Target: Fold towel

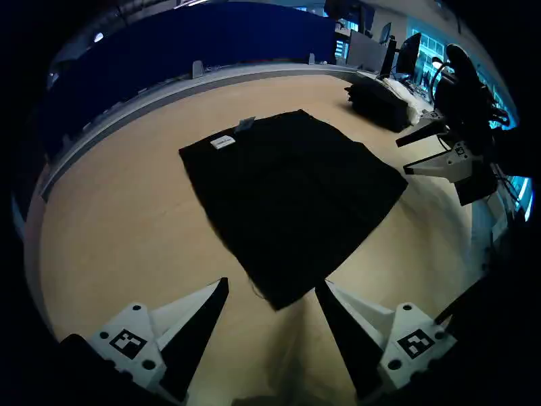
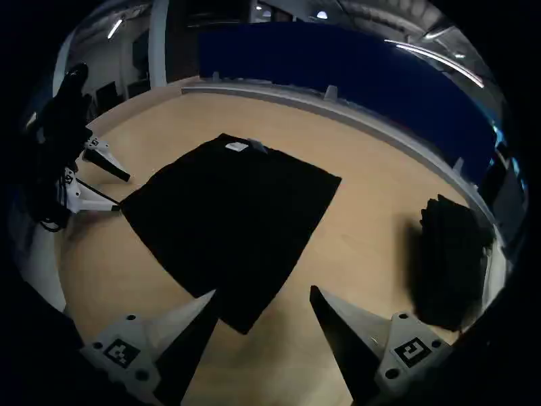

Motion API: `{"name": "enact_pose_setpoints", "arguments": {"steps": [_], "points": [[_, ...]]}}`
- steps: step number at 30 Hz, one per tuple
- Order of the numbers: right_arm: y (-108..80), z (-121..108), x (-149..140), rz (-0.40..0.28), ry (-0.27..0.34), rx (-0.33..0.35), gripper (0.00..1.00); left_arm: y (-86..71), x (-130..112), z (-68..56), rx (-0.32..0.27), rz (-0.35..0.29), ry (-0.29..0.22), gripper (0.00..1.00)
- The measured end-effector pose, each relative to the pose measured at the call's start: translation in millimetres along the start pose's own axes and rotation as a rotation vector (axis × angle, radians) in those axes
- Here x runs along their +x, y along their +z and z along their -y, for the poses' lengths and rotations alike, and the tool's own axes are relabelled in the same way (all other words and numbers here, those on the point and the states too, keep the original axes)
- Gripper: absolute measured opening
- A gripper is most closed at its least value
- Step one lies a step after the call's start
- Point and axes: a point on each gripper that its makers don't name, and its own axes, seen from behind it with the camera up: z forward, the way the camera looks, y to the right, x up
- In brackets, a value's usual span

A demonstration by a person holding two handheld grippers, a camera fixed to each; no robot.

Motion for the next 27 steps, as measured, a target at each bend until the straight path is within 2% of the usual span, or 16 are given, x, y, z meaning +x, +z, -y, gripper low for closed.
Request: {"name": "enact_pose_setpoints", "arguments": {"steps": [5,11,13,15,21,27], "points": [[5.4,7.9,-18.4,0.037,-0.012,0.017,0.90,2.8,-6.7,-3.3,0.000,0.027,0.010,0.94],[10.9,15.7,-36.0,0.067,-0.013,0.036,0.79,6.1,-9.8,-4.9,0.008,0.037,-0.004,0.87],[11.8,18.5,-37.6,0.065,-0.002,0.048,0.66,6.1,-9.8,-4.2,0.012,0.037,-0.011,0.85],[12.2,21.0,-37.2,0.060,0.011,0.060,0.59,6.2,-10.1,-3.0,0.017,0.038,-0.015,0.83],[12.1,20.3,-36.2,0.055,0.028,0.056,0.52,7.0,-12.0,-1.7,0.034,0.053,0.012,0.72],[11.2,21.2,-36.1,0.058,0.022,0.062,0.40,8.5,-11.6,-5.5,0.033,0.060,0.021,0.59]]}}
